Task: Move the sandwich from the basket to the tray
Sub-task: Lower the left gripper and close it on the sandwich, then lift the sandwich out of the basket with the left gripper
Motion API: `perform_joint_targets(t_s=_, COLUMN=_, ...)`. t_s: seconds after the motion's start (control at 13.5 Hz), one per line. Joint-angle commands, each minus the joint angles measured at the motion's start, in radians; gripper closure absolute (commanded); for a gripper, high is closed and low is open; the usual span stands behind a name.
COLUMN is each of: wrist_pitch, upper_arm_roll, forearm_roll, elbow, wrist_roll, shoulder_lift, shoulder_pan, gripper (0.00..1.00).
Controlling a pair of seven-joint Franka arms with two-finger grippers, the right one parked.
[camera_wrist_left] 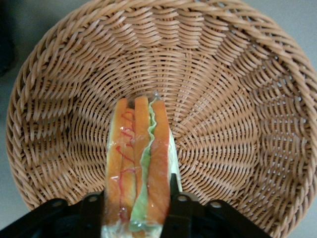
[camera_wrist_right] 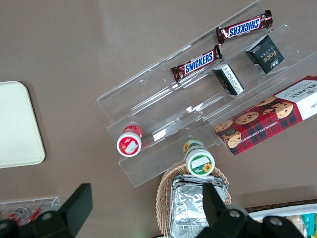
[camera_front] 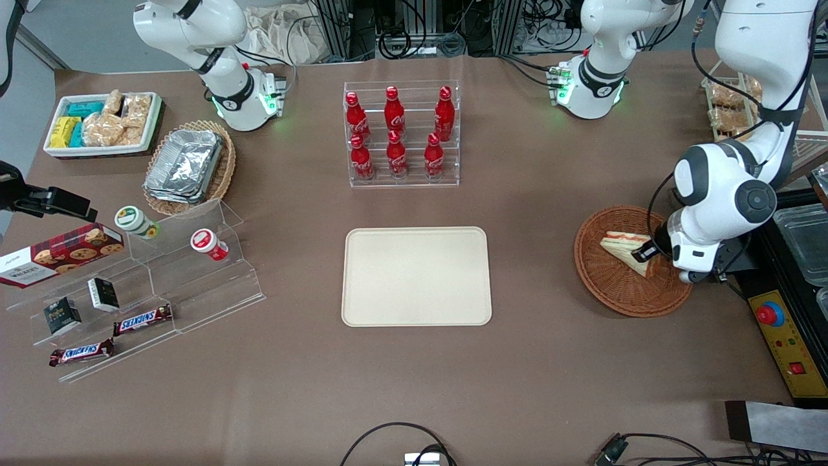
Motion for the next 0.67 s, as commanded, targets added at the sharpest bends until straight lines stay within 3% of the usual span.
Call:
perform_joint_targets(t_s=0.0, wrist_pitch=-0.070, upper_arm_roll=-0.008, forearm_roll=0.000, elbow=0.045, wrist_roll=-0.035, shoulder_lift=-0.049, shoulder_pan=-0.005, gripper=1.00)
perform_joint_targets(t_s=0.3, wrist_pitch=-0.485, upper_arm_roll=-0.103, forearm_roll=0.001, elbow=0.354, wrist_roll=-0.035, shoulder_lift=-0.021, shoulder_pan=-0.007, gripper=1.00)
perform_joint_targets(t_s=0.59, wrist_pitch=-0.618, upper_arm_roll=-0.226, forearm_roll=0.011, elbow=0.634, wrist_roll=-0.057, shoulder_lift=0.064, shoulder_pan=-0.062, gripper=1.00)
